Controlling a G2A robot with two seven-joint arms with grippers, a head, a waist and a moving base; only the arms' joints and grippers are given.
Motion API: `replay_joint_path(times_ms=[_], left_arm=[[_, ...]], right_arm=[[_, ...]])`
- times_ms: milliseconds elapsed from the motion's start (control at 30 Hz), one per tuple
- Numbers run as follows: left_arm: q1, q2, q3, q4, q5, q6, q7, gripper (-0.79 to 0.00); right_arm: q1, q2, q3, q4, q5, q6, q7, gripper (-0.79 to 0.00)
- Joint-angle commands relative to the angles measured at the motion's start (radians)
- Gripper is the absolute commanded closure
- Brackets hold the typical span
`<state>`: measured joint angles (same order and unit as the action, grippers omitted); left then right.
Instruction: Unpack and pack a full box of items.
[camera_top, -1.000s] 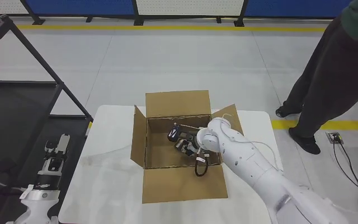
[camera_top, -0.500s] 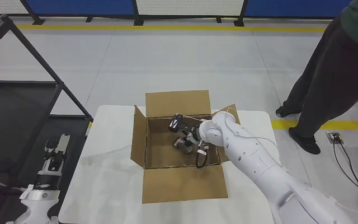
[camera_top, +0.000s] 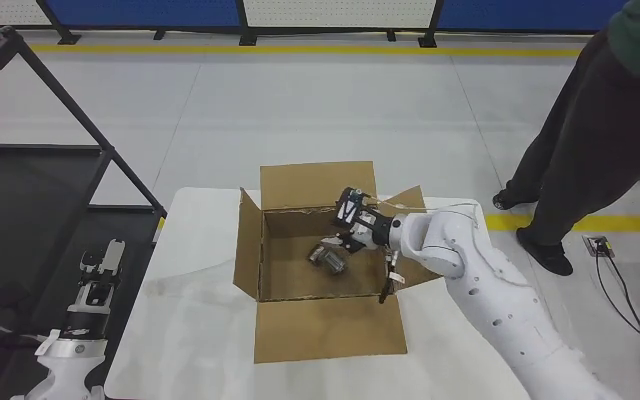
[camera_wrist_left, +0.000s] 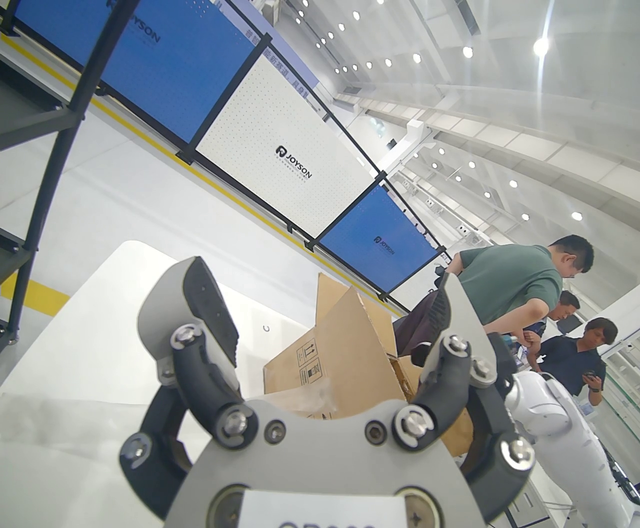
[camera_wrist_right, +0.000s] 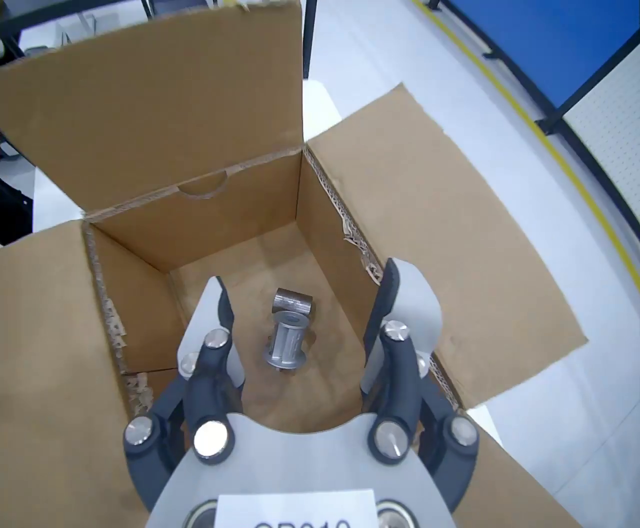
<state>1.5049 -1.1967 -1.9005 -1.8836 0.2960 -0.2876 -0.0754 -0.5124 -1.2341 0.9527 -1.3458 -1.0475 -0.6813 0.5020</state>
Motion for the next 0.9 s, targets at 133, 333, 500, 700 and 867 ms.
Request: replay_joint_path(times_ms=[133,333,500,700,867], left_arm=[[0.000,0.000,0.000,0.000,0.000,0.000,0.000,-0.785],[0.000,0.000,0.000,0.000,0.000,0.000,0.000,-0.785],[0.000,0.000,0.002,-0.004,0.001,0.003,0.000,-0.785],[-0.022,0.004,0.078,-0.058,0.138,0.009,-0.082,-0.785],[-0.081,0.008,0.193,-0.058,0.263,-0.010,-0.183,-0.785]], right_arm=[[0.018,-0.002,-0.012,0.023,0.001,0.001,-0.001,-0.785],[0.018,-0.002,-0.012,0.023,0.001,0.001,-0.001,-0.785],[0.006,-0.001,-0.011,0.006,-0.003,-0.002,-0.023,-0.785],[-0.061,0.032,0.133,-0.036,0.134,-0.112,-0.110,-0.785],[-0.169,0.080,0.311,-0.086,0.336,-0.234,-0.065,-0.785]])
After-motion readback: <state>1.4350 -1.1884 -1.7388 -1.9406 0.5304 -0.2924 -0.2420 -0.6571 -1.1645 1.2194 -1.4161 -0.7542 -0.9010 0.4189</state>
